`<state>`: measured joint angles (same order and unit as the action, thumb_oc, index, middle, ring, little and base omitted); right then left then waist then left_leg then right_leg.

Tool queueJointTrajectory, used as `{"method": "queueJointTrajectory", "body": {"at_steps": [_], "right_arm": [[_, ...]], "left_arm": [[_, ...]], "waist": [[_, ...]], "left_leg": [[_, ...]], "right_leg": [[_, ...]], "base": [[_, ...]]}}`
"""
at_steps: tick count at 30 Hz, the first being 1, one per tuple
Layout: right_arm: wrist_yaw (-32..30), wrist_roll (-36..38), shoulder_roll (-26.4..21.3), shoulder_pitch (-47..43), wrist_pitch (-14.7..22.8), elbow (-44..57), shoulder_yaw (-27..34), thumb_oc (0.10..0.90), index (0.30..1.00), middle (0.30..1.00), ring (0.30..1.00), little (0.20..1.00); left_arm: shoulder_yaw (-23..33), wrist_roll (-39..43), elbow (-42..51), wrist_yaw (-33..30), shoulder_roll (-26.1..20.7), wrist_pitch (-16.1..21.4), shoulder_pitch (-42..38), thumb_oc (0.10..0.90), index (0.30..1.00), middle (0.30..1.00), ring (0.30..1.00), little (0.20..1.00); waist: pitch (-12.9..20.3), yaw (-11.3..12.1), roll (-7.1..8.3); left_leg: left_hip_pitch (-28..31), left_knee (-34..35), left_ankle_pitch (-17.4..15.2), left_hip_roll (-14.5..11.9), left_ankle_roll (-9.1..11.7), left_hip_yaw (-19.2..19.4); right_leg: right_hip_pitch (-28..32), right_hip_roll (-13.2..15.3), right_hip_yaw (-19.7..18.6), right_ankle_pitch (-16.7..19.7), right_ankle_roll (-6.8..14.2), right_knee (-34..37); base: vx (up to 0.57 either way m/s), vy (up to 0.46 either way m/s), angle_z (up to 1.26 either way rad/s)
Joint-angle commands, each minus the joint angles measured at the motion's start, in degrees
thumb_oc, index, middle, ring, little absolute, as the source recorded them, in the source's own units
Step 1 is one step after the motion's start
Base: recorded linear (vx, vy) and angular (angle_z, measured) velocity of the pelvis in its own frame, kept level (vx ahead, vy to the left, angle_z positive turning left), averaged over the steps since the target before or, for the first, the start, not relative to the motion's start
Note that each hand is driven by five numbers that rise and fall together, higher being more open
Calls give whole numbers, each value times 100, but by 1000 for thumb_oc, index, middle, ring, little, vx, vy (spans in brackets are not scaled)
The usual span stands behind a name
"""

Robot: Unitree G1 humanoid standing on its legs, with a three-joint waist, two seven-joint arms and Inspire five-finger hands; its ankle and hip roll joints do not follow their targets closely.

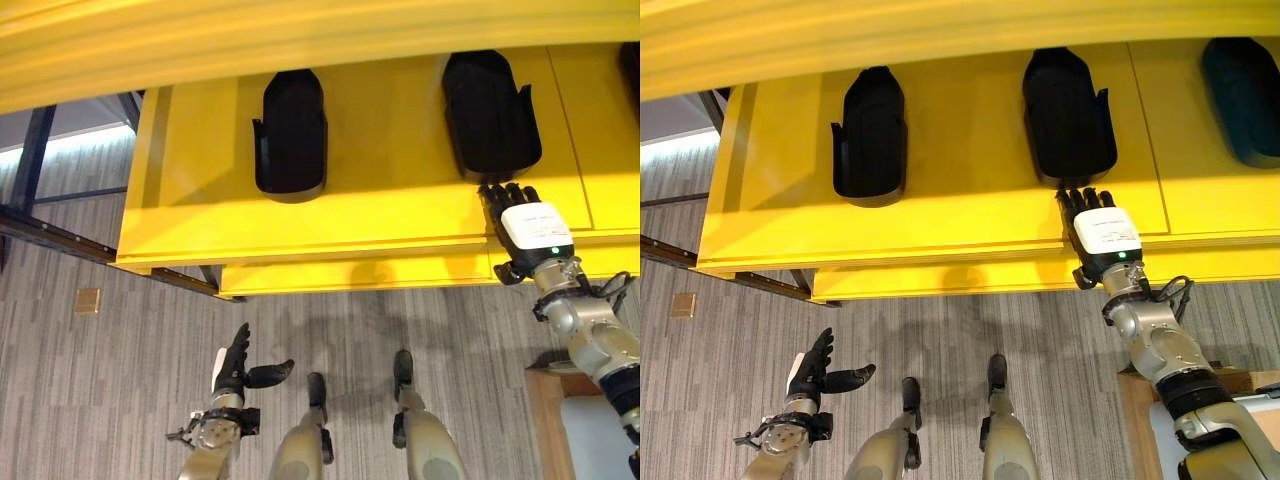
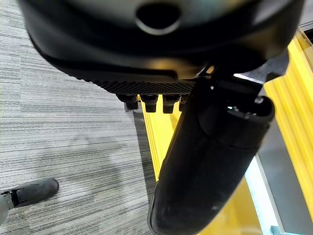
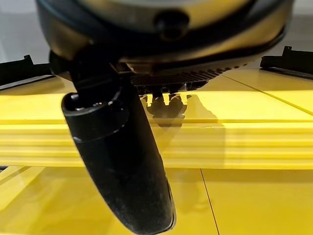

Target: Move parts from the plastic box to the shelf.

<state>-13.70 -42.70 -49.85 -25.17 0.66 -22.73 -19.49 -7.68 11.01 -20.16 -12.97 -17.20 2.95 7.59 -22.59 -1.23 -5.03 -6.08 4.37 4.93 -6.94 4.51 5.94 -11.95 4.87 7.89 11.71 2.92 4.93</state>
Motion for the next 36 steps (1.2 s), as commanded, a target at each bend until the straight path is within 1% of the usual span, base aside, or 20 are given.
{"method": "queueJointTrajectory", "body": {"at_steps": [1, 4, 6, 8, 9, 10, 16, 17, 19, 20, 24, 28, 29, 30, 31, 32, 33, 34, 35, 36], "right_arm": [[-158, 51, -27, -171, 9, 375, 84, 900, 1000, 1000, 1000, 1000], [-235, 359, 181, 438, 75, 933, 626, 900, 1000, 1000, 1000, 1000], [-261, 753, 515, 1255, 228, 1596, 1207, 900, 1000, 1000, 1000, 1000], [-241, 1073, 795, 1848, 372, 2026, 1498, 900, 1000, 1000, 1000, 1000], [-231, 1074, 797, 1879, 370, 2050, 1518, 900, 1000, 1000, 1000, 1000], [-187, 1131, 882, 2103, 433, 2241, 1616, 900, 1000, 1000, 1000, 1000], [-197, 1647, 1225, 2457, 576, 2713, 1849, 900, 1000, 1000, 1000, 1000], [-253, 2041, 1454, 2578, 681, 2949, 1954, 900, 1000, 1000, 1000, 1000], [-261, 2407, 1663, 2670, 796, 3084, 1930, 900, 1000, 1000, 1000, 1000], [-249, 2833, 1883, 2821, 909, 3213, 1940, 900, 1000, 1000, 1000, 1000], [-139, 3605, 2206, 3022, 1145, 3321, 1763, 900, 1000, 1000, 1000, 1000], [-1, 4109, 2224, 2985, 1243, 3291, 1574, 900, 1000, 1000, 1000, 1000], [37, 4173, 2180, 2971, 1246, 3275, 1569, 900, 1000, 1000, 1000, 1000], [75, 4273, 2174, 2924, 1236, 3217, 1554, 900, 1000, 1000, 1000, 1000], [134, 4306, 2163, 2898, 1206, 3194, 1549, 900, 1000, 1000, 1000, 1000], [204, 4387, 2195, 2850, 1189, 3165, 1520, 900, 1000, 1000, 1000, 1000], [283, 4519, 2229, 2848, 1186, 3122, 1509, 900, 1000, 1000, 1000, 1000], [368, 4741, 2286, 2874, 1186, 3084, 1526, 900, 1000, 1000, 1000, 1000], [550, 5121, 2424, 2878, 1148, 3020, 1509, 900, 1000, 1000, 1000, 1000], [553, 5123, 2422, 2884, 1145, 3025, 1510, 900, 1000, 1000, 1000, 1000]], "left_arm": [[20, -31, 258, -93, -403, 409, 0, 900, 1000, 1000, 1000, 1000], [118, -76, 247, -160, -343, 365, -9, 900, 1000, 1000, 1000, 1000], [201, -169, 234, -217, -276, 297, 13, 900, 1000, 1000, 1000, 1000], [267, -240, 245, -238, -236, 238, 44, 900, 1000, 1000, 1000, 1000], [259, -242, 248, -238, -240, 236, 50, 900, 1000, 1000, 1000, 1000], [309, -281, 299, -227, -235, 213, 77, 900, 1000, 1000, 1000, 1000], [350, -322, 316, -233, -185, 169, 153, 900, 1000, 1000, 1000, 1000], [354, -330, 313, -270, -156, 151, 175, 900, 1000, 1000, 1000, 1000], [343, -346, 290, -280, -129, 126, 187, 900, 1000, 1000, 1000, 1000], [332, -339, 283, -276, -107, 112, 224, 900, 1000, 1000, 1000, 1000], [314, -311, 325, -273, -99, 115, 261, 900, 1000, 1000, 1000, 1000], [374, -188, 506, -253, -98, 223, 274, 900, 1000, 1000, 1000, 1000], [385, -159, 589, -213, -90, 265, 266, 900, 1000, 1000, 1000, 1000], [396, -85, 676, -185, -69, 322, 268, 900, 1000, 1000, 1000, 1000], [429, -79, 728, -155, -74, 335, 283, 900, 1000, 1000, 1000, 1000], [432, -93, 777, -102, -70, 347, 328, 900, 1000, 1000, 1000, 1000], [450, -100, 793, -60, -43, 346, 350, 900, 1000, 1000, 1000, 1000], [440, -96, 809, -25, -21, 353, 370, 900, 1000, 1000, 1000, 1000], [430, -51, 822, 52, -34, 332, 414, 900, 1000, 1000, 1000, 1000], [430, -50, 822, 53, -33, 333, 417, 900, 1000, 1000, 1000, 1000]], "waist": [[260, 160, 239], [267, 91, 261], [302, 20, 296], [342, -76, 332], [347, -67, 333], [384, -117, 345], [506, -196, 357], [555, -236, 347], [608, -268, 334], [653, -315, 322], [746, -409, 319], [754, -393, 422], [778, -375, 476], [773, -284, 518], [796, -250, 543], [839, -189, 587], [885, -152, 588], [905, -147, 584], [939, -121, 542], [930, -106, 540]], "left_leg": [[-396, 15, 452, -217, 104, -32], [-369, 13, 436, -227, 99, -31], [-336, 11, 416, -245, 98, -10], [-288, 2, 406, -274, 104, 22], [-284, 3, 405, -274, 105, 23], [-253, -4, 403, -299, 114, 40], [-147, -16, 436, -380, 157, 101], [-113, -20, 473, -424, 187, 132], [-75, -25, 519, -478, 216, 144], [-24, -32, 571, -546, 241, 146], [75, -196, 671, -744, 261, 142], [57, -879, 617, -714, 164, -305], [-6, -1250, 575, -626, 93, -474], [-107, -1648, 447, -194, -3, -870], [-162, -1635, 244, 82, -84, -994], [-208, -1557, -44, 511, -188, -1200], [-226, -1429, -197, 820, -245, -1350], [-259, -1379, -209, 977, -261, -1436], [-315, -1316, -266, 1376, -364, -1790], [-291, -1303, -272, 1368, -367, -1777]], "right_leg": [[115, 377, 189, -997, 300, -1018], [125, 372, 182, -1008, 298, -1024], [144, 358, 172, -1039, 295, -1044], [177, 324, 142, -1046, 289, -1037], [181, 324, 141, -1046, 289, -1035], [205, 300, 122, -1051, 285, -1008], [314, 219, 56, -1043, 261, -913], [366, 169, 38, -1052, 243, -876], [413, 113, 23, -1073, 211, -855], [480, 38, 20, -1117, 164, -850], [665, -172, -54, -1251, 22, -870], [873, -354, -340, -1263, -124, -802], [979, -364, -423, -1232, -156, -721], [1068, -357, -581, -1211, -181, -691], [1102, -353, -664, -1213, -180, -659], [1105, -358, -796, -1194, -157, -649], [1112, -384, -894, -1183, -133, -646], [1115, -417, -965, -1164, -118, -656], [1020, -542, -1260, -1157, -52, -756], [1030, -548, -1275, -1162, -53, -763]], "base": [[0, 0, 0], [5, 2, 1], [7, 1, 2], [3, -1, -2], [11, 0, -3], [5, -1, -4], [1, -17, -11], [-3, -36, -15], [-5, -64, -9], [-6, -92, -8], [4, -102, -6], [11, -101, -35], [44, -75, -54], [75, -26, -52], [103, 23, -48], [110, 29, -68], [110, 26, -92], [131, 91, -115], [91, 79, -156], [90, 106, -198]]}}
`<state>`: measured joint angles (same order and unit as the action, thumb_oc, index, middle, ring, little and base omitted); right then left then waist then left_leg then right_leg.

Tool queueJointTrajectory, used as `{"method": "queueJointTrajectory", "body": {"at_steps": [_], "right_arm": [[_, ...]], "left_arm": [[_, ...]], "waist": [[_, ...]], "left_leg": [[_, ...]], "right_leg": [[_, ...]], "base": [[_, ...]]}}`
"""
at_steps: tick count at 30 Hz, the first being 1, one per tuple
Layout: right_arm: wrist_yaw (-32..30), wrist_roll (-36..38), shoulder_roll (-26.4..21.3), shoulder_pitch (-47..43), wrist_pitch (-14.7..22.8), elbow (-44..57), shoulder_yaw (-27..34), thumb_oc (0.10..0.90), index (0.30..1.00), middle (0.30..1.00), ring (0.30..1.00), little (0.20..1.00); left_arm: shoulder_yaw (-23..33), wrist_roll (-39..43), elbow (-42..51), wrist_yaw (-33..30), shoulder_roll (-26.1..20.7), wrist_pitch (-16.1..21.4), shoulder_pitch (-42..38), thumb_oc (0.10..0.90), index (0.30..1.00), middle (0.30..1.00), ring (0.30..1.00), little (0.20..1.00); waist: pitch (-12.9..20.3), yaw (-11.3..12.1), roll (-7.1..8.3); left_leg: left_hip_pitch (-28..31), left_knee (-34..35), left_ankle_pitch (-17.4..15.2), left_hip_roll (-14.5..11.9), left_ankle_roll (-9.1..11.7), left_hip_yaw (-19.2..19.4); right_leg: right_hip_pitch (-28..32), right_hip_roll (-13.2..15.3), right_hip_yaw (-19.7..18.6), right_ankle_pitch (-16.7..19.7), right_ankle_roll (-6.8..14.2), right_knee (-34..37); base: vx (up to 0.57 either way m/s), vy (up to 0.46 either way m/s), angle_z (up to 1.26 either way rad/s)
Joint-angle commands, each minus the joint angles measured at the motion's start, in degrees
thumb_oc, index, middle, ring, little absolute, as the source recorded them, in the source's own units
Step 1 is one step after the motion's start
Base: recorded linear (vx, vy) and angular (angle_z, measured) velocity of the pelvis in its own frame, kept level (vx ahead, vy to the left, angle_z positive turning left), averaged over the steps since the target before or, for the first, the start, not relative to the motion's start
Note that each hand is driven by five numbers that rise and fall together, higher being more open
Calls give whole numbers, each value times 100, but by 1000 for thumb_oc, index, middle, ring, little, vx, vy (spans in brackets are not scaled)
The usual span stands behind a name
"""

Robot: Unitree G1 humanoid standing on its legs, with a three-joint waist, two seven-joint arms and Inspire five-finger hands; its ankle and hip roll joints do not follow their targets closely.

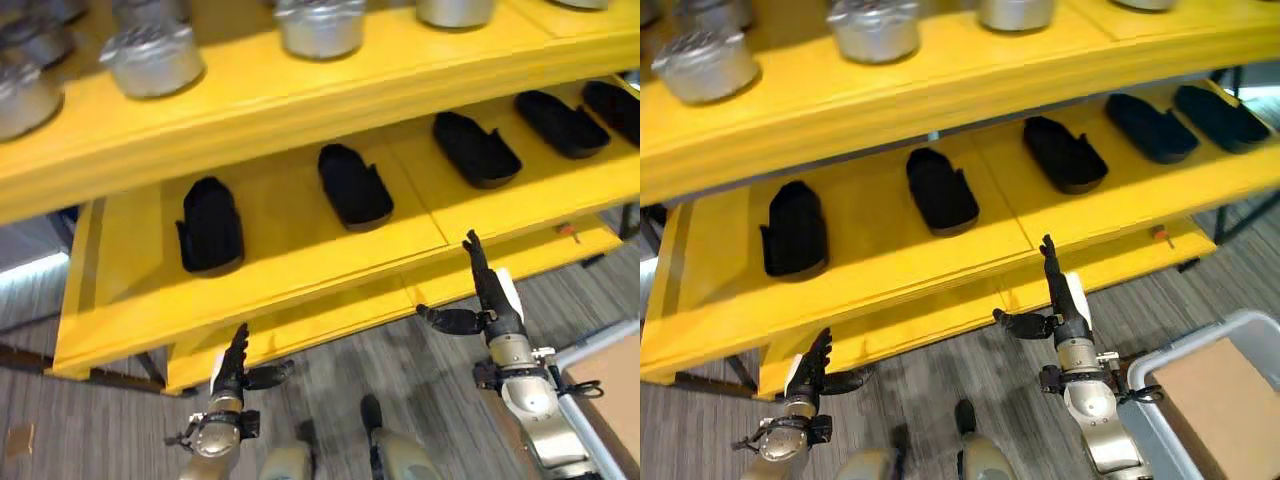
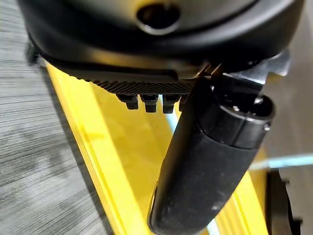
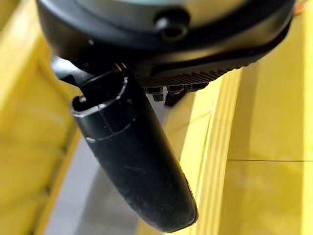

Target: Move parts from the plastic box to the shelf.

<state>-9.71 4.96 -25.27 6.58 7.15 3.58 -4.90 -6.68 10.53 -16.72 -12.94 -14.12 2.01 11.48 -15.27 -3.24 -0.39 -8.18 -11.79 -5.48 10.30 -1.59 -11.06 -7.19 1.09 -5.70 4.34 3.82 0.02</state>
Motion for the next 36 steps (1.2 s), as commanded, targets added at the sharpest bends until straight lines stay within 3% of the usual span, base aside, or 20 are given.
{"method": "queueJointTrajectory", "body": {"at_steps": [1, 3, 10, 12, 13, 14, 17, 19, 20, 21, 22, 23, 25, 26, 29, 31, 33, 34, 36], "right_arm": [[183, 312, -22, -286, 488, 413, 43, 900, 1000, 1000, 1000, 1000], [191, 436, 93, -258, 459, 449, 95, 900, 1000, 1000, 1000, 1000], [279, 328, 105, -359, 402, 506, -78, 900, 1000, 1000, 1000, 1000], [235, 282, 82, -440, 427, 525, -105, 900, 1000, 1000, 1000, 1000], [217, 253, 88, -508, 429, 509, -158, 900, 1000, 1000, 1000, 1000], [192, 239, 116, -642, 433, 472, -228, 900, 1000, 1000, 1000, 1000], [107, 118, 208, -1106, 439, 330, -518, 900, 1000, 1000, 1000, 1000], [126, 120, 241, -1183, 431, 265, -621, 900, 1000, 1000, 1000, 1000], [143, 88, 283, -1313, 361, 206, -721, 900, 1000, 1000, 1000, 1000], [142, 87, 284, -1315, 361, 205, -722, 900, 1000, 1000, 1000, 1000], [128, 49, 286, -1367, 283, 241, -709, 900, 1000, 1000, 1000, 1000], [127, 48, 285, -1363, 279, 244, -710, 900, 1000, 1000, 1000, 1000], [108, -14, 284, -1379, 236, 274, -689, 900, 1000, 1000, 1000, 1000], [125, -15, 288, -1353, 215, 306, -664, 900, 1000, 1000, 1000, 1000], [165, -70, 281, -1246, 180, 350, -580, 900, 1000, 1000, 1000, 1000], [183, -79, 261, -1224, 195, 389, -595, 900, 1000, 1000, 1000, 1000], [171, -24, 207, -1199, 221, 403, -582, 900, 1000, 1000, 1000, 1000], [143, 54, 157, -1144, 241, 406, -544, 900, 1000, 1000, 1000, 1000], [105, 130, 113, -1003, 231, 407, -460, 900, 1000, 1000, 1000, 1000]], "left_arm": [[289, -94, 493, 82, -352, 430, 21, 900, 1000, 1000, 1000, 1000], [174, -227, 422, 61, -394, 422, -81, 900, 1000, 1000, 1000, 1000], [89, -140, 279, -14, -473, 418, -232, 900, 1000, 1000, 1000, 1000], [27, -56, 230, -81, -474, 418, -338, 900, 1000, 1000, 1000, 1000], [23, 5, 256, -110, -489, 438, -367, 900, 1000, 1000, 1000, 1000], [44, 62, 261, -144, -528, 450, -400, 900, 1000, 1000, 1000, 1000], [243, 320, 472, -193, -648, 477, -276, 900, 1000, 1000, 1000, 1000], [243, 315, 462, -158, -655, 462, -213, 900, 1000, 1000, 1000, 1000], [248, 347, 428, -158, -668, 435, -184, 900, 1000, 1000, 1000, 1000], [249, 347, 427, -158, -669, 435, -185, 900, 1000, 1000, 1000, 1000], [248, 430, 426, -158, -649, 423, -156, 900, 1000, 1000, 1000, 1000], [247, 431, 427, -157, -648, 423, -153, 900, 1000, 1000, 1000, 1000], [311, 479, 468, -179, -674, 421, -132, 900, 1000, 1000, 1000, 1000], [329, 493, 510, -167, -675, 428, -105, 900, 1000, 1000, 1000, 1000], [393, 451, 472, -170, -667, 419, -111, 900, 1000, 1000, 1000, 1000], [501, 426, 523, -200, -602, 412, -38, 900, 1000, 1000, 1000, 1000], [577, 459, 516, -225, -583, 421, -34, 900, 1000, 1000, 1000, 1000], [593, 459, 490, -217, -540, 404, -67, 900, 1000, 1000, 1000, 1000], [564, 455, 459, -167, -487, 360, -92, 900, 1000, 1000, 1000, 1000]], "waist": [[233, 60, 52], [335, -39, 23], [379, -55, 36], [315, -156, 18], [271, -139, -1], [213, -28, -25], [149, 506, -201], [145, 486, -193], [115, 512, -152], [115, 520, -149], [127, 459, -108], [111, 472, -109], [116, 440, -68], [126, 442, -36], [190, 415, 59], [248, 403, 53], [268, 348, 27], [281, 274, 5], [295, 208, -10]], "left_leg": [[75, 473, 755, -355, 154, -71], [210, 747, 774, -452, 84, 88], [362, 962, 710, -509, -79, 432], [318, 858, 591, -528, -144, 661], [263, 779, 541, -591, -157, 810], [194, 683, 463, -723, -152, 1051], [177, 565, 317, -1311, 8, 1931], [262, 596, 320, -1397, 22, 2090], [346, 546, 278, -1510, 58, 2259], [345, 543, 275, -1508, 55, 2269], [299, 529, 263, -1539, 79, 2301], [318, 510, 234, -1541, 77, 2314], [279, 404, 208, -1633, 158, 2407], [282, 337, 185, -1710, 194, 2435], [419, 348, 238, -1913, 340, 2475], [563, 437, 397, -2200, 463, 2527], [657, 459, 740, -2555, 604, 2508], [684, 380, 1204, -2852, 722, 2502], [630, 184, 1558, -3089, 783, 2516]], "right_leg": [[536, -230, -37, -371, -140, -230], [530, -219, -144, -324, -106, -126], [426, -246, -381, -334, -71, -262], [221, -299, -667, -251, 5, -398], [82, -301, -675, -252, 36, -507], [-79, -215, -417, -305, 66, -701], [177, 1031, 2320, -555, 93, -863], [195, 1170, 2320, -443, 121, -868], [116, 1516, 2169, -142, 261, -877], [109, 1518, 2158, -139, 264, -879], [24, 1856, 1996, 311, 438, -751], [38, 1857, 1978, 303, 449, -759], [61, 2258, 1990, 691, 630, -575], [122, 2311, 2023, 720, 662, -528], [201, 2092, 1926, 347, 706, -505], [185, 1836, 1943, 58, 642, -571], [164, 1466, 1873, -178, 466, -640], [261, 1077, 1862, -298, 314, -556], [417, 728, 1844, -356, 138, -325]], "base": [[56, 115, -201], [74, 152, -88], [29, 61, -13], [-42, 89, -8], [-106, 65, -30], [-120, 7, -84], [-79, -69, -226], [-5, -72, -189], [-46, -71, -92], [-8, -210, -76], [-18, -123, -70], [-19, -197, -60], [-3, -217, -27], [9, -267, -5], [63, -259, -22], [96, -389, -65], [99, -473, -59], [117, -555, -31], [85, -399, -22]]}}
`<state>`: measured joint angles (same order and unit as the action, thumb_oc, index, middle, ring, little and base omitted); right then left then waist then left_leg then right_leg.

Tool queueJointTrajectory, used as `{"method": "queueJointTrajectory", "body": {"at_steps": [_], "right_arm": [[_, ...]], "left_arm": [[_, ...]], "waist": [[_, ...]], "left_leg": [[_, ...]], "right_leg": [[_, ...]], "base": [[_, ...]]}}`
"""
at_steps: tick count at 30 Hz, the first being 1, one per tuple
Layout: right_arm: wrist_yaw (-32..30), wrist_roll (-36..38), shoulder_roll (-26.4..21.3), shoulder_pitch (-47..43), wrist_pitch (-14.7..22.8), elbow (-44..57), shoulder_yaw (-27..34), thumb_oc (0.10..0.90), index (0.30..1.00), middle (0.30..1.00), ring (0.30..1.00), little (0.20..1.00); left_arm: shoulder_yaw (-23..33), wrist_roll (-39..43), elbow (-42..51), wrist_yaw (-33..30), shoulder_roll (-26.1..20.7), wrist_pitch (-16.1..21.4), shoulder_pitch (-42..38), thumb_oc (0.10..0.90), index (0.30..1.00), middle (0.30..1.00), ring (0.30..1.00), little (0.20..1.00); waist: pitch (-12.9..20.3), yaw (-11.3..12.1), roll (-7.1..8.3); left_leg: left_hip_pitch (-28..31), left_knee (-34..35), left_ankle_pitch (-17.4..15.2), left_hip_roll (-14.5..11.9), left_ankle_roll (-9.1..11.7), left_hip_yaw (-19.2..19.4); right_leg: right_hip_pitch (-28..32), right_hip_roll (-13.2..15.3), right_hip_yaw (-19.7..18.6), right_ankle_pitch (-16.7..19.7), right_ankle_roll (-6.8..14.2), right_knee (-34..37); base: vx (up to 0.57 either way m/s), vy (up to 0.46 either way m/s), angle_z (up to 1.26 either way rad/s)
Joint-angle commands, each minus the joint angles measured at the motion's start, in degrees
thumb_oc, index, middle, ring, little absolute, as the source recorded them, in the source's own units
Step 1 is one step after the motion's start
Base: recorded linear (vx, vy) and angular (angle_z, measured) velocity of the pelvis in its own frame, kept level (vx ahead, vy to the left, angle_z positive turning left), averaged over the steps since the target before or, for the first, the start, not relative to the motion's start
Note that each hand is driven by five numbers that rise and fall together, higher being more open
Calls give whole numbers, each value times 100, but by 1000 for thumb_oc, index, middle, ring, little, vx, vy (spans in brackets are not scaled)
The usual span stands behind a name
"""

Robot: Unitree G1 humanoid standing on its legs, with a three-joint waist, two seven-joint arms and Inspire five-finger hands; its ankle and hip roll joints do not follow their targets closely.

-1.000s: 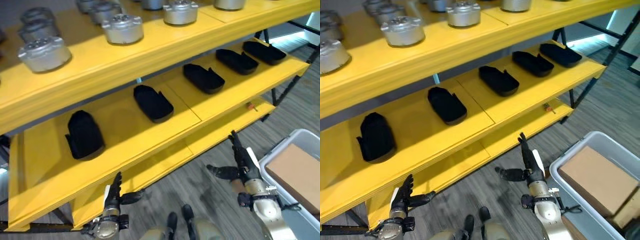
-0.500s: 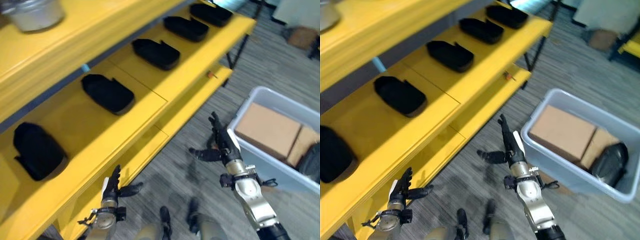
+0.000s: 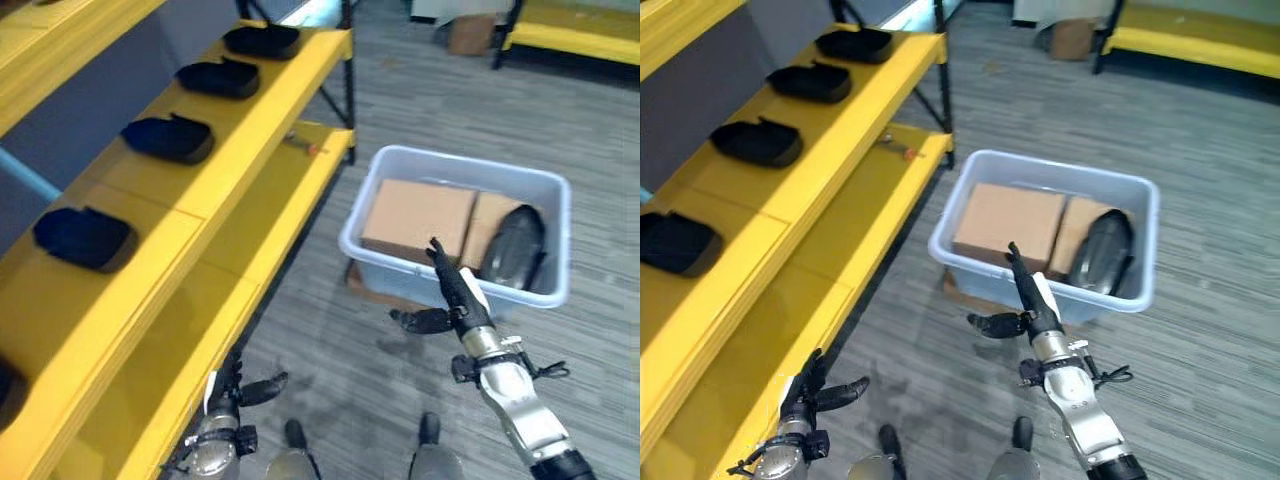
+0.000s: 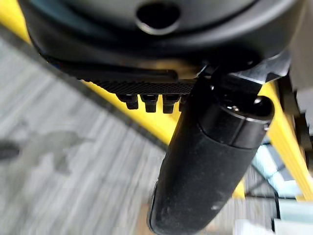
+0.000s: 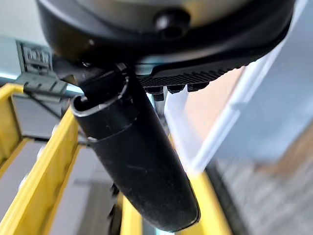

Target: Move parts from the plastic box to the shelf.

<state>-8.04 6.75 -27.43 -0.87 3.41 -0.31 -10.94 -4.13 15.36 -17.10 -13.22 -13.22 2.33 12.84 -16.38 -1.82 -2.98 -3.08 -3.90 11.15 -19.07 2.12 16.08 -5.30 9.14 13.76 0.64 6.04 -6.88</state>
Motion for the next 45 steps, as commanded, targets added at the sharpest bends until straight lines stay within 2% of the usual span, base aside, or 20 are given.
{"method": "queueJointTrajectory", "body": {"at_steps": [1, 4, 6, 7, 8, 10, 12, 13, 14, 17, 24, 26, 28, 29, 32, 34, 37, 39, 41, 45], "right_arm": [[-62, -48, 328, -254, 603, 800, 147, 900, 1000, 1000, 1000, 1000], [-86, -32, 212, 108, 642, 893, 379, 900, 1000, 1000, 1000, 1000], [-65, -21, 181, 198, 646, 936, 444, 900, 1000, 1000, 1000, 1000], [-52, -62, 137, 281, 636, 964, 472, 900, 1000, 1000, 1000, 1000], [-4, -111, 110, 344, 635, 975, 499, 900, 1000, 1000, 1000, 1000], [98, -84, 132, 475, 647, 1004, 570, 900, 1000, 1000, 1000, 1000], [41, -219, 123, 582, 692, 948, 709, 900, 1000, 1000, 1000, 1000], [-17, -364, 128, 495, 716, 876, 665, 900, 1000, 1000, 1000, 1000], [38, -447, 149, 463, 751, 860, 617, 900, 1000, 1000, 1000, 1000], [22, -405, 212, 464, 716, 836, 644, 900, 1000, 1000, 1000, 1000], [40, -415, 283, 301, 605, 797, 535, 900, 1000, 1000, 1000, 1000], [36, -504, 291, 127, 608, 794, 427, 900, 1000, 1000, 1000, 1000], [35, -557, 293, -53, 592, 781, 305, 900, 1000, 1000, 1000, 1000], [34, -570, 295, -107, 584, 792, 275, 900, 1000, 1000, 1000, 1000], [-96, -660, 321, -388, 558, 852, 166, 900, 1000, 1000, 1000, 1000], [-175, -668, 330, -551, 539, 850, 143, 900, 1000, 1000, 1000, 1000], [-195, -689, 338, -554, 535, 935, 129, 900, 1000, 1000, 1000, 1000], [-182, -707, 320, -630, 536, 973, 26, 900, 1000, 1000, 1000, 1000], [-203, -509, 247, -868, 502, 931, -41, 900, 1000, 1000, 1000, 1000], [-241, -296, 209, -1248, 458, 675, -226, 900, 1000, 1000, 1000, 1000]], "left_arm": [[306, -28, 497, -138, -577, 328, -227, 900, 1000, 1000, 1000, 1000], [208, -104, 458, -6, -464, 275, -198, 900, 1000, 1000, 1000, 1000], [203, -121, 460, 19, -410, 262, -168, 900, 1000, 1000, 1000, 1000], [190, -93, 465, 23, -389, 258, -131, 900, 1000, 1000, 1000, 1000], [191, -40, 465, 57, -291, 259, -62, 900, 1000, 1000, 1000, 1000], [215, -81, 511, 92, -246, 263, 92, 900, 1000, 1000, 1000, 1000], [151, -196, 450, 99, -254, 305, 64, 900, 1000, 1000, 1000, 1000], [148, -194, 418, 73, -257, 337, 15, 900, 1000, 1000, 1000, 1000], [110, -177, 346, 42, -199, 365, -26, 900, 1000, 1000, 1000, 1000], [32, -104, 322, -64, -179, 385, -153, 900, 1000, 1000, 1000, 1000], [16, -79, 406, -137, -388, 326, -178, 900, 1000, 1000, 1000, 1000], [76, -74, 391, -202, -493, 291, -260, 900, 1000, 1000, 1000, 1000], [87, -98, 429, -243, -647, 299, -358, 900, 1000, 1000, 1000, 1000], [78, -111, 447, -258, -688, 297, -395, 900, 1000, 1000, 1000, 1000], [68, -69, 429, -357, -727, 339, -541, 900, 1000, 1000, 1000, 1000], [60, -11, 438, -408, -698, 357, -574, 900, 1000, 1000, 1000, 1000], [56, -26, 404, -454, -664, 339, -542, 900, 1000, 1000, 1000, 1000], [1, -66, 398, -442, -611, 326, -531, 900, 1000, 1000, 1000, 1000], [-151, -46, 412, -404, -564, 300, -575, 900, 1000, 1000, 1000, 1000], [-301, -16, 424, -323, -580, 267, -667, 900, 1000, 1000, 1000, 1000]], "waist": [[406, 65, 241], [416, -40, 290], [416, -55, 313], [393, -27, 325], [351, 107, 406], [398, 108, 476], [328, 193, 408], [249, 343, 308], [269, 342, 268], [406, 253, 344], [402, 233, 499], [287, 280, 592], [36, 231, 608], [-55, 206, 574], [-266, 249, 479], [-388, 222, 507], [-438, 192, 585], [-437, 185, 637], [-467, 213, 558], [-552, 236, 501]], "left_leg": [[117, -611, -105, -163, 419, -205], [35, -1381, 198, -418, 502, -371], [-76, -1854, 38, -391, 455, -382], [-163, -1972, -27, -201, 394, -557], [-575, -1906, -338, 721, 120, -1036], [-697, -1579, -587, 1028, -12, -1036], [-1363, -552, -152, 1503, 101, -957], [-1534, -141, 210, 1768, 236, -1277], [-1114, 171, 71, 1788, 132, -1384], [-724, 386, -80, 1732, 13, -1147], [-726, 409, -450, 1821, -231, -824], [-774, 382, -611, 1829, -366, -794], [-738, 394, -653, 1804, -455, -765], [-718, 393, -667, 1777, -469, -790], [-659, 483, -738, 1656, -367, -744], [-649, 482, -794, 1604, -281, -737], [-655, 399, -839, 1609, -238, -788], [-661, 533, -688, 1648, -199, -813], [-786, 745, -466, 1590, -98, -872], [-935, 808, -351, 1490, -5, -985]], "right_leg": [[235, -88, -96, 18, -89, 374], [661, -520, -186, -148, -346, 788], [743, -585, -180, -158, -413, 894], [783, -606, -252, -168, -428, 950], [736, -571, -429, -45, -432, 1009], [771, -577, -600, 8, -365, 1066], [855, -670, -682, 29, -304, 1104], [958, -851, -855, 4, -303, 1155], [1092, -930, -1063, -97, -314, 1151], [1093, -852, -1246, -194, -286, 1099], [859, -561, -1386, -318, -112, 867], [418, -560, -1403, -424, 6, 66], [-202, -665, -1408, -148, 231, -899], [-376, -680, -1418, -108, 237, -1169], [-788, -182, -1111, 2, 111, -539], [-989, 63, -952, 398, 161, -15], [-931, 139, -888, 518, 225, 199], [-910, 109, -760, 579, 221, 324], [-910, 22, -517, 555, 164, 417], [-922, -10, -294, 515, 122, 477]], "base": [[55, -222, -14], [170, -349, 1], [78, -213, -3], [65, -173, -21], [88, -82, -47], [190, -63, -118], [277, 15, -37], [340, 110, -6], [359, 151, -135], [272, 166, -168], [161, 160, -24], [76, 115, -9], [-13, 62, -15], [-6, 57, -27], [21, -51, -20], [38, -112, -22], [66, -123, -1], [2, -73, 45], [23, -189, 49], [1, -149, 13]]}}
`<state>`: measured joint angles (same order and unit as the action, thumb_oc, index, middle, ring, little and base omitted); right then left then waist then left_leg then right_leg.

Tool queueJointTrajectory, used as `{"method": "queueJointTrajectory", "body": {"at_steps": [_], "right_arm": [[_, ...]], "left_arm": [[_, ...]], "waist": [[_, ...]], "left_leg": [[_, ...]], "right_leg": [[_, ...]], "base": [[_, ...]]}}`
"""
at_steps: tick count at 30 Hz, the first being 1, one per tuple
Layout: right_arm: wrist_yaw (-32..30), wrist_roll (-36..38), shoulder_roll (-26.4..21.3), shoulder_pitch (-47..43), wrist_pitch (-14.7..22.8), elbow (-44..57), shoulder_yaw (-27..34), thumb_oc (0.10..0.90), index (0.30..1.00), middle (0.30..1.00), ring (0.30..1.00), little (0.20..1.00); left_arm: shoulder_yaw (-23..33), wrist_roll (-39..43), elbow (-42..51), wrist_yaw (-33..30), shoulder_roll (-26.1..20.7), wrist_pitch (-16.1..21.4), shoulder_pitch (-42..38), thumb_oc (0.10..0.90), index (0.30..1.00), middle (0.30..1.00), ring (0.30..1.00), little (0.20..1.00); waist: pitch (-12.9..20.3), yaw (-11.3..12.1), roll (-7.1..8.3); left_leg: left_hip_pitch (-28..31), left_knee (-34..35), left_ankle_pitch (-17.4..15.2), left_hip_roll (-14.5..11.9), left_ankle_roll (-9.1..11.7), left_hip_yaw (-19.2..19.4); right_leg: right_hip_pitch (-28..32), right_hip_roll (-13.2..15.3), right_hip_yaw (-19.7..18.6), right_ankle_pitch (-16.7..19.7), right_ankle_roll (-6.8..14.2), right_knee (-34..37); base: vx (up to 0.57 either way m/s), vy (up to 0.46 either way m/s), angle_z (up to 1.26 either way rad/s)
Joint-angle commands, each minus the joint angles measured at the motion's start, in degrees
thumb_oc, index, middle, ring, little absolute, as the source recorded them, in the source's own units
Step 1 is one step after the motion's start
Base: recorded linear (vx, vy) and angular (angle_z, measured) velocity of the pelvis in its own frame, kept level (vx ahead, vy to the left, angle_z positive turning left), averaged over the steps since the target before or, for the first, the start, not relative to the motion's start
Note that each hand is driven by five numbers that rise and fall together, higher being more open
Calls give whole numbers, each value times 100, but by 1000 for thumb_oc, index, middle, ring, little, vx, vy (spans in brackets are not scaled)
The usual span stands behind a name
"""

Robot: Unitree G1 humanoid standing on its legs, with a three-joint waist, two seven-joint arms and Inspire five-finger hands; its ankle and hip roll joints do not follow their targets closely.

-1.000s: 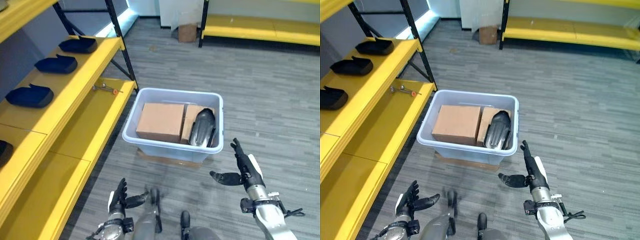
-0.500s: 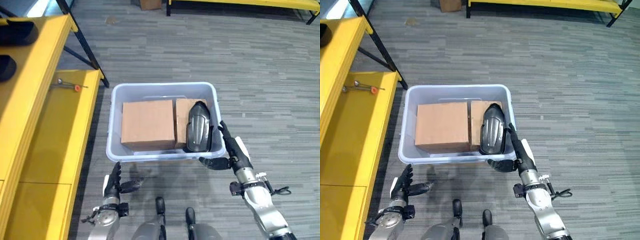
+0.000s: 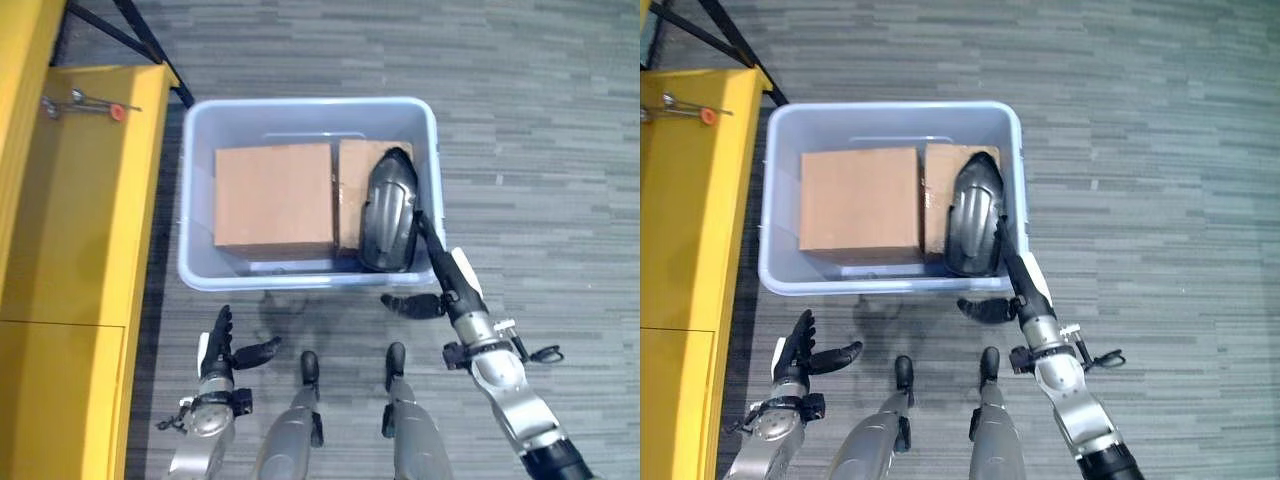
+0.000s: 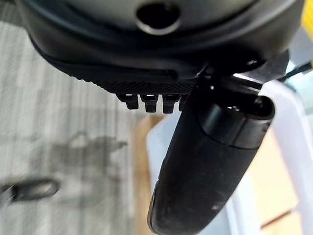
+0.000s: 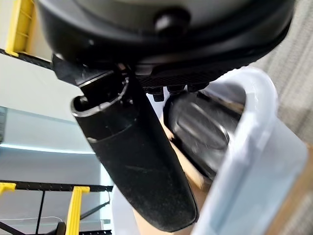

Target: Move parts from the plastic box to the shelf.

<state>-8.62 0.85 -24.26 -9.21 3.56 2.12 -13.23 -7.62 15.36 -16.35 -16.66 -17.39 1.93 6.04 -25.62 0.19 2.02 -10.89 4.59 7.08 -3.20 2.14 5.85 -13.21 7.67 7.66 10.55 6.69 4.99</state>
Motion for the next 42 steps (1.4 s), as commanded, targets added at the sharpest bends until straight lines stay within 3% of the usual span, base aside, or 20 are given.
{"method": "queueJointTrajectory", "body": {"at_steps": [1, 9, 22, 26, 32, 33, 42], "right_arm": [[-181, 421, -87, -507, 417, 354, -58, 900, 1000, 1000, 1000, 1000], [-306, 845, 29, -1204, 326, -20, -305, 900, 1000, 1000, 1000, 1000], [-697, 2349, 449, -2400, 375, -836, -607, 900, 1000, 1000, 1000, 1000], [-915, 2750, 342, -3079, 370, -1423, -562, 900, 1000, 1000, 1000, 1000], [-1304, 2773, 189, -3748, 374, -2047, -395, 900, 1000, 1000, 1000, 1000], [-1485, 2236, -17, -4059, 198, -2267, -451, 900, 1000, 1000, 1000, 1000], [-1994, 3193, 329, -4825, 495, -3148, -173, 900, 1000, 1000, 1000, 1000]], "left_arm": [[-2, -9, 349, 50, -161, 298, -7, 900, 1000, 1000, 1000, 1000], [-91, 104, 321, 18, -136, 240, -38, 900, 1000, 1000, 1000, 1000], [-322, 332, 388, -153, -74, 227, -154, 900, 1000, 1000, 1000, 1000], [-398, 511, 395, -196, -115, 260, -220, 900, 1000, 1000, 1000, 1000], [-560, 662, 419, -241, -135, 333, -215, 900, 1000, 1000, 1000, 1000], [-605, 672, 406, -261, -173, 335, -239, 900, 1000, 1000, 1000, 1000], [-858, 804, 372, -459, -143, 339, -460, 900, 1000, 1000, 1000, 1000]], "waist": [[347, 62, -7], [174, 184, -22], [-156, 374, -18], [-322, 469, -15], [-417, 533, -115], [-417, 545, -133], [-417, 539, -172]], "left_leg": [[-189, -25, 81, -127, 15, 30], [-388, 41, 199, -240, 145, -37], [-714, 41, 262, -247, 264, -103], [-915, 41, 294, -240, 285, -115], [-1229, 41, 337, -183, 305, -130], [-1323, 41, 348, -178, 309, -133], [-1680, 41, 345, -160, 304, -146]], "right_leg": [[-131, 126, 378, -480, 50, -689], [-177, 29, 551, -454, 18, -544], [-328, 45, 655, -411, 11, -507], [-496, 63, 670, -344, 19, -496], [-812, 105, 734, -333, 26, -592], [-903, 113, 734, -333, 28, -619], [-1323, 123, 722, -375, 32, -801]], "base": [[8, -135, 27], [2, -67, 15], [-5, 1, 7], [-20, 11, 2], [-5, 10, 1], [0, 0, 0], [0, 2, 0]]}}
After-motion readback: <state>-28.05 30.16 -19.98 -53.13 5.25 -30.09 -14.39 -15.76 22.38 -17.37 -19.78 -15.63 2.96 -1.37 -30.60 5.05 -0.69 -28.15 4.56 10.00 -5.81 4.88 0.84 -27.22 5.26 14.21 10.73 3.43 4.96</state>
